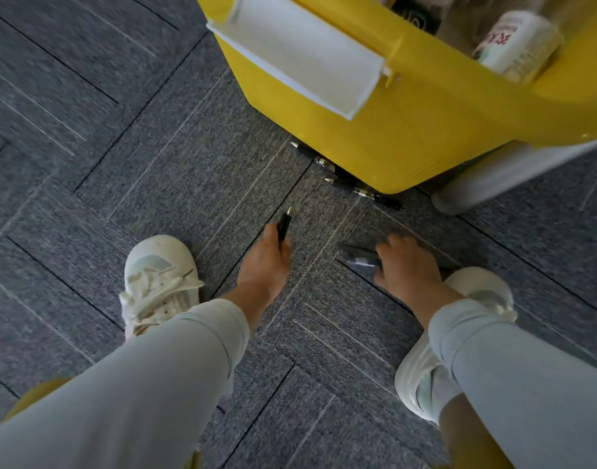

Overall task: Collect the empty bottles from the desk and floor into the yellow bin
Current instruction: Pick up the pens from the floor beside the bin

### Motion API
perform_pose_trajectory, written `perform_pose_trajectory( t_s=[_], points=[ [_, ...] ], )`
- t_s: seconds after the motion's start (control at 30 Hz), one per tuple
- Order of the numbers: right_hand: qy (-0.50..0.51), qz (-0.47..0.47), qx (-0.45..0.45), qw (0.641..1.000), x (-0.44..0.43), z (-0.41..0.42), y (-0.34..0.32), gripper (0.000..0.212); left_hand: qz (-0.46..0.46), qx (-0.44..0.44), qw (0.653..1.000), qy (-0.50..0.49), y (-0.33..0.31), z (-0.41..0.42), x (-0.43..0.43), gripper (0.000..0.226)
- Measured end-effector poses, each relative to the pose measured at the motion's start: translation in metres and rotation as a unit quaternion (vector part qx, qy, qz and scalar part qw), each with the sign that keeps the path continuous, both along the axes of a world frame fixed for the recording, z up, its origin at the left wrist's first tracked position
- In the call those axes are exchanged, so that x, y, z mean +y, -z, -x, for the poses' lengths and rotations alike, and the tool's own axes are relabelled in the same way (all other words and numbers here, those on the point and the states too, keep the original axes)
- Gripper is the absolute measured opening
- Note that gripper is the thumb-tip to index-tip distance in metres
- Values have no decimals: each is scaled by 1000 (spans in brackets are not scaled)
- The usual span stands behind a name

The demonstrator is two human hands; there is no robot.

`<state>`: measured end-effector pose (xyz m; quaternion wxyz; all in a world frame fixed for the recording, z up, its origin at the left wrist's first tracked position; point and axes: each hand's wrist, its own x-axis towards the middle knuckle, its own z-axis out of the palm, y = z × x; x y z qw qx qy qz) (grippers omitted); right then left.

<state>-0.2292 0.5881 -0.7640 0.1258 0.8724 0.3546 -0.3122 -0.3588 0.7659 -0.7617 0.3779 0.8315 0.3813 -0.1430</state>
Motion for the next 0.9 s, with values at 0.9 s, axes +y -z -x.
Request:
perform_pose_trajectory(
  t_s=[0.9],
  points=[
    [91, -20, 26, 995, 28, -35, -7, 58, -62, 80, 977, 189, -3, -107, 49, 54]
  ],
)
